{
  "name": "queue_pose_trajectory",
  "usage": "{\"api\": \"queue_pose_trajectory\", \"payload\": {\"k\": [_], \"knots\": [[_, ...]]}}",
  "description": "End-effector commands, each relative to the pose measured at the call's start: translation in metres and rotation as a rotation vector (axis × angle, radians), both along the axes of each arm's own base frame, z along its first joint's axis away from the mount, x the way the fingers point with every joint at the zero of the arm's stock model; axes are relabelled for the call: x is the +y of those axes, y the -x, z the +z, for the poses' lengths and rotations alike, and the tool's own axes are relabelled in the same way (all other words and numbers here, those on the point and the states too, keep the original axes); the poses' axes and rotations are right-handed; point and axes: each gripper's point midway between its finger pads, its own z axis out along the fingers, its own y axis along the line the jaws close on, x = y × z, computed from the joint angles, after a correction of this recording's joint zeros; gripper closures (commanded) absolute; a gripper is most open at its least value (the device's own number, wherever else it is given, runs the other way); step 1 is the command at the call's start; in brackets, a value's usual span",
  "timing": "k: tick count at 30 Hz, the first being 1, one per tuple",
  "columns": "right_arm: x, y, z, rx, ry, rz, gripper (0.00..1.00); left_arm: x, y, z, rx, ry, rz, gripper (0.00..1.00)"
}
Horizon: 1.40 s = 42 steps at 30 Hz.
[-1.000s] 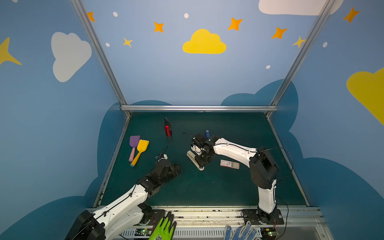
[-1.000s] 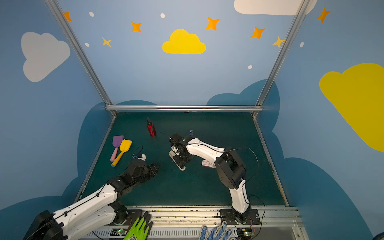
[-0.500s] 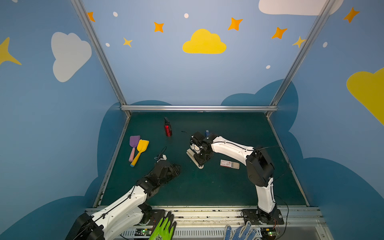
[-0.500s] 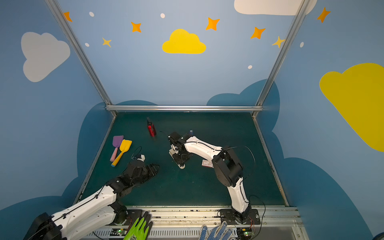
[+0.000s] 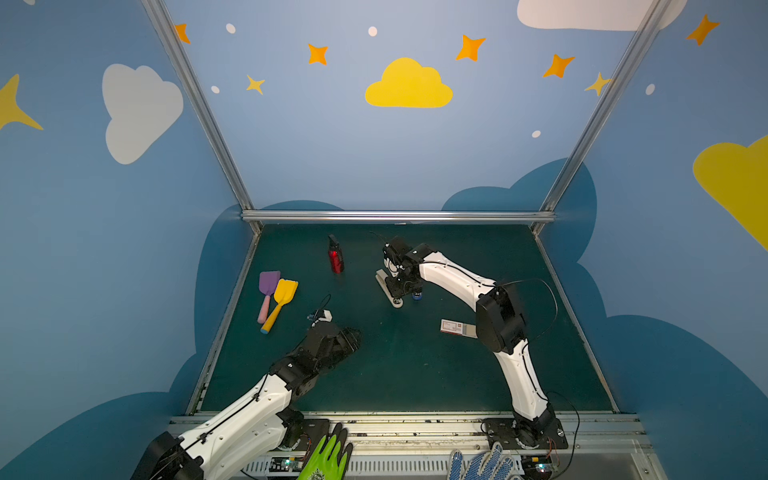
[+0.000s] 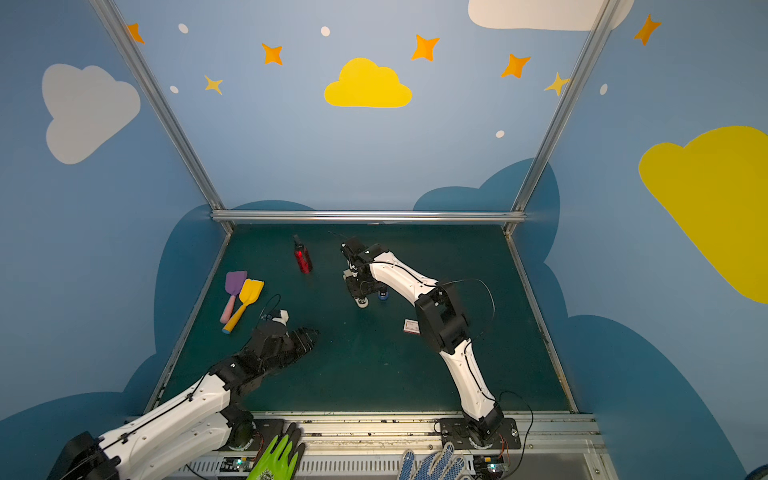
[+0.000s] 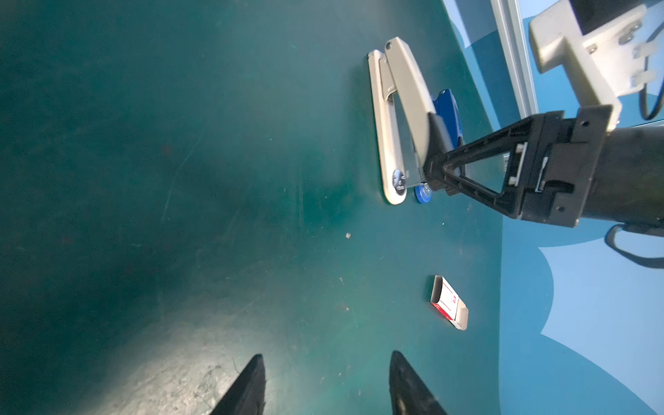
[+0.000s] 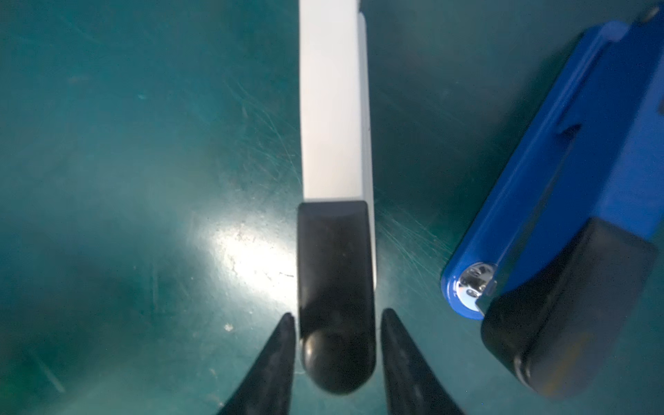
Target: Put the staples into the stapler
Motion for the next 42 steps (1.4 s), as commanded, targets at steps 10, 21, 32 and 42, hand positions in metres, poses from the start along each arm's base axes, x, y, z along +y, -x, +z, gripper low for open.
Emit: {"api": "queue_pose_trajectory", "payload": {"k": [10, 21, 32, 42], "knots": [[-0.047, 0.023, 0.090, -0.142, -0.114, -0.039, 0.08, 0.007, -0.014, 0.022, -0.040, -0.082, 0.026, 0.25], [-0.132, 0.037, 0.107, -0.294, -0.221, -0.198, 0.08, 0.033, -0.050, 0.077, -0.070, -0.407, 0.077, 0.00], [-0.285, 0.034, 0.105, -0.760, 0.008, -0.570, 0.08, 0.083, -0.091, 0.126, -0.240, -0.757, 0.181, 0.00], [-0.370, 0.038, 0.050, -0.813, 0.148, -0.818, 0.08, 0.171, -0.097, 0.092, -0.356, -0.864, 0.396, 0.00]]}}
